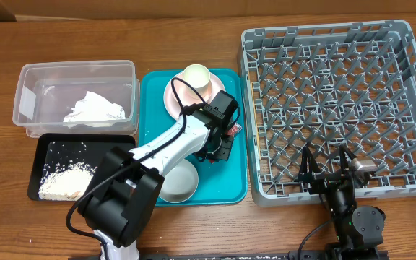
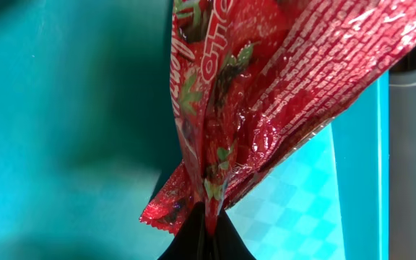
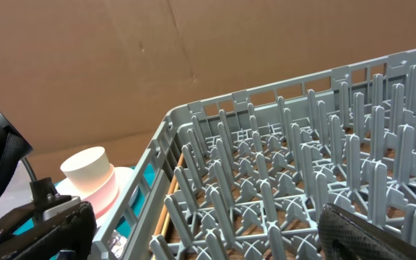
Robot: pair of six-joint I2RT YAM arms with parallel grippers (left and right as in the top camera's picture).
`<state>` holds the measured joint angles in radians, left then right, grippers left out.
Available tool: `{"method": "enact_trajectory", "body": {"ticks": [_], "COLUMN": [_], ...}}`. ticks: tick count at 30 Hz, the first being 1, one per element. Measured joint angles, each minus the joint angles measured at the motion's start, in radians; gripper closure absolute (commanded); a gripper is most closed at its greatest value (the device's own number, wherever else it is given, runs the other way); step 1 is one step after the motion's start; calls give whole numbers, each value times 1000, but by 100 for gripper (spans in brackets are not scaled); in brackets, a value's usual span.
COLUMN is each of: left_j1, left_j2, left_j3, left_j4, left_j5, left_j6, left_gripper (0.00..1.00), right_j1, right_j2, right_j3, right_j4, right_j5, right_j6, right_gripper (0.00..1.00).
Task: Sort waste into correct bins and load items into the dishwasher
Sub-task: 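Grasp the red snack wrapper on the teal tray with the left gripper, then carry the wrapper left and drop it into the clear bin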
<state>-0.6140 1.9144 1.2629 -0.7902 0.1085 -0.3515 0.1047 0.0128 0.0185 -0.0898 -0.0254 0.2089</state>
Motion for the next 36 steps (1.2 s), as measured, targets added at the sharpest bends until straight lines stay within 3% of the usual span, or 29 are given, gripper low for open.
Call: {"method": "enact_trajectory", "body": {"ticks": [9,15,23,36], "left_j1": [4,77,336,706], "left_j2": [-14,-135,-250,-187], "left_j3": [119,260,296,204], "left_j4": [-167,-254,-329,-234], "left_j5": [2,-89,-257,-300], "left_j6": [16,18,-16,-39], "left_gripper": [96,96,96,96], "right_j1": [0,0,0,0], "right_j2": [0,0,0,0], "right_j3": [0,0,0,0], "right_j4": [0,0,0,0], "right_j5": [0,0,0,0], "right_j6": [0,0,0,0], "right_gripper": [0,0,0,0]}}
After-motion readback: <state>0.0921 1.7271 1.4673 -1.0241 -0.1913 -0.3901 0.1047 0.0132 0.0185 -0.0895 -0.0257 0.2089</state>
